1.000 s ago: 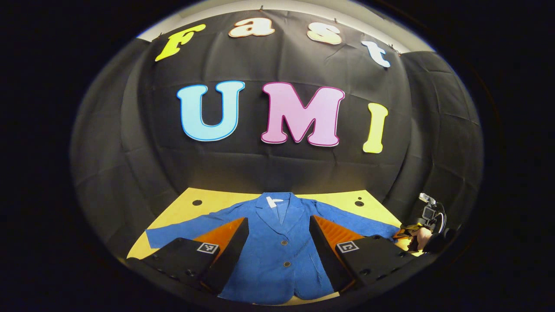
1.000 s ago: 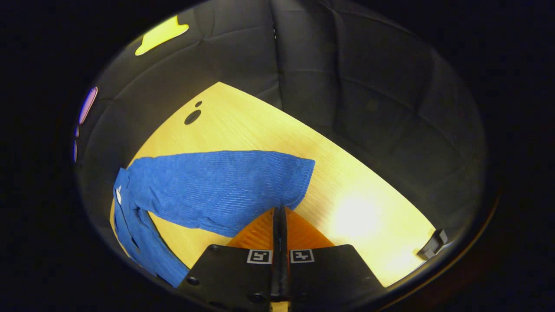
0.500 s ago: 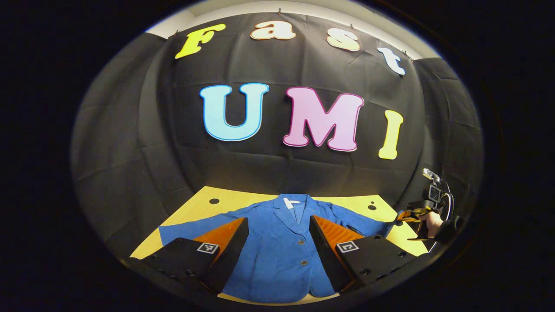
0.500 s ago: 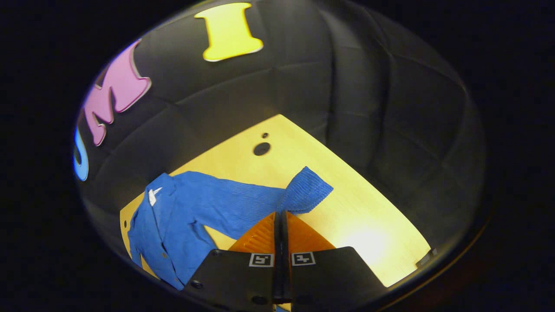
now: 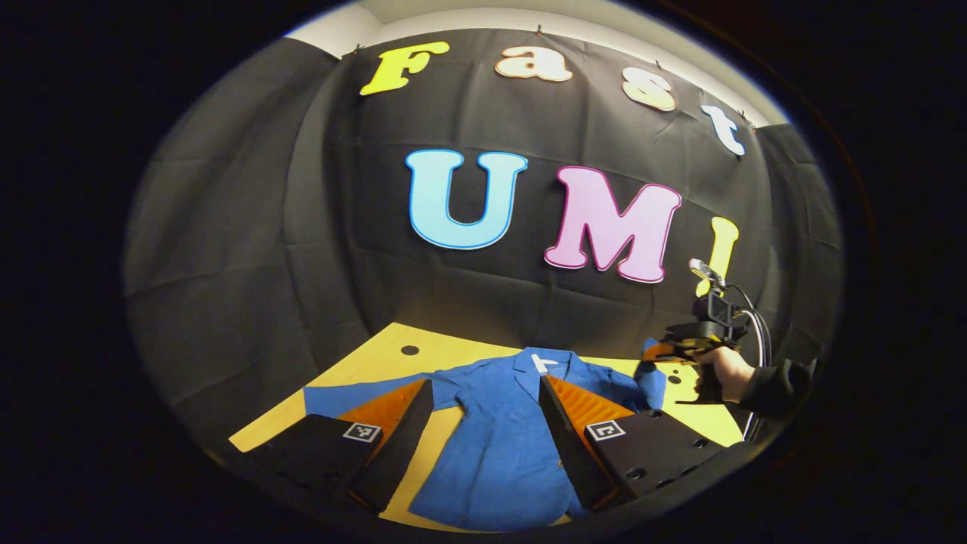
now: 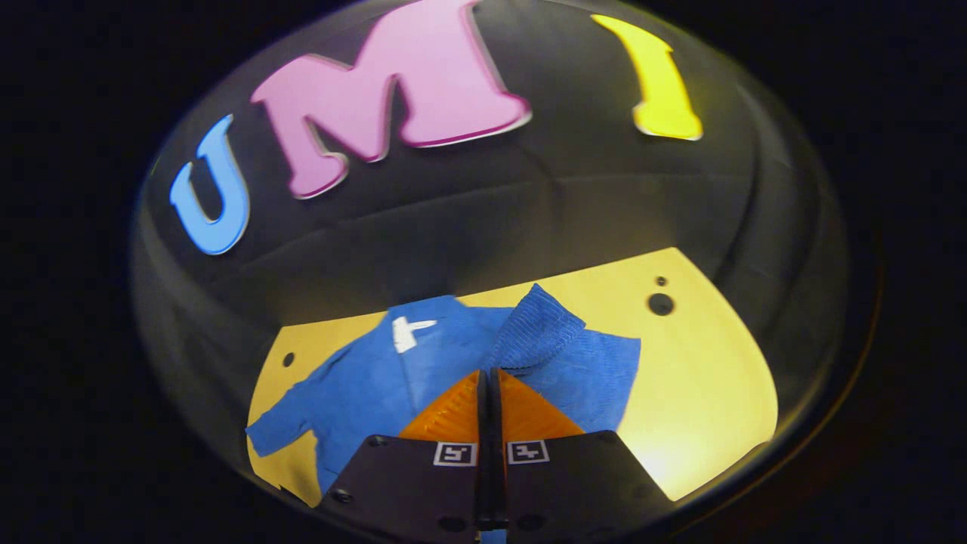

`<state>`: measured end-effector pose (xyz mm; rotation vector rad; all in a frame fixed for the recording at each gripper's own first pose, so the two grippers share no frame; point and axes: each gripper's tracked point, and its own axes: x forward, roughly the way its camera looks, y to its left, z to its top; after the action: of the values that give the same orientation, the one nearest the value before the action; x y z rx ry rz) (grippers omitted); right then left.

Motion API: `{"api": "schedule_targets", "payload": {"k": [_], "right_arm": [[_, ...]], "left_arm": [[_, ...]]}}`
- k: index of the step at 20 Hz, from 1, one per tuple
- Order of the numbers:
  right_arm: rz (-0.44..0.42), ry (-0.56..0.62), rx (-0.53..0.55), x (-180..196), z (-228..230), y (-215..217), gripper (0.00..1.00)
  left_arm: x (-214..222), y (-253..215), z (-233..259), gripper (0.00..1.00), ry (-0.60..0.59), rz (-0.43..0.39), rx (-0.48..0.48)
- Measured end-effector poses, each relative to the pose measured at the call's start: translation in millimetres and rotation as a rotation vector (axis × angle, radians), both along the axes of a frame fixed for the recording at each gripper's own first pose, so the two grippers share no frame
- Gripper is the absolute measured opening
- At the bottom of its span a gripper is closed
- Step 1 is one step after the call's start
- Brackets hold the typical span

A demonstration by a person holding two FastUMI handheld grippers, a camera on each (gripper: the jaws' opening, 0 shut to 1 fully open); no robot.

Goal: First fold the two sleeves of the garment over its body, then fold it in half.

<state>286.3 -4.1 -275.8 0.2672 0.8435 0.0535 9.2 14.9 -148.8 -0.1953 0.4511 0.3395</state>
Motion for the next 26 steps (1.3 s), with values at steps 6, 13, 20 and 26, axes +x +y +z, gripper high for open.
{"api": "schedule_targets", "payload": {"k": [6, 13, 20, 26], "right_arm": [[0.166, 0.034, 0.061, 0, -31, 162, 0.00], [0.271, 0.093, 0.061, -14, -122, 279, 0.07], [0.315, -0.059, -0.090, -8, -105, 241, 0.92], [0.291, -0.354, -0.096, -18, -6, 174, 0.98]], "left_arm": [[-34, 48, -19, 0.81, 0.013, 0.090, -0.009], [-55, 95, -93, 0.81, 0.074, 0.158, -0.108], [-53, 172, -181, 0.83, 0.200, 0.315, -0.226], [-63, 247, -263, 0.83, 0.438, 0.467, -0.202]]}}
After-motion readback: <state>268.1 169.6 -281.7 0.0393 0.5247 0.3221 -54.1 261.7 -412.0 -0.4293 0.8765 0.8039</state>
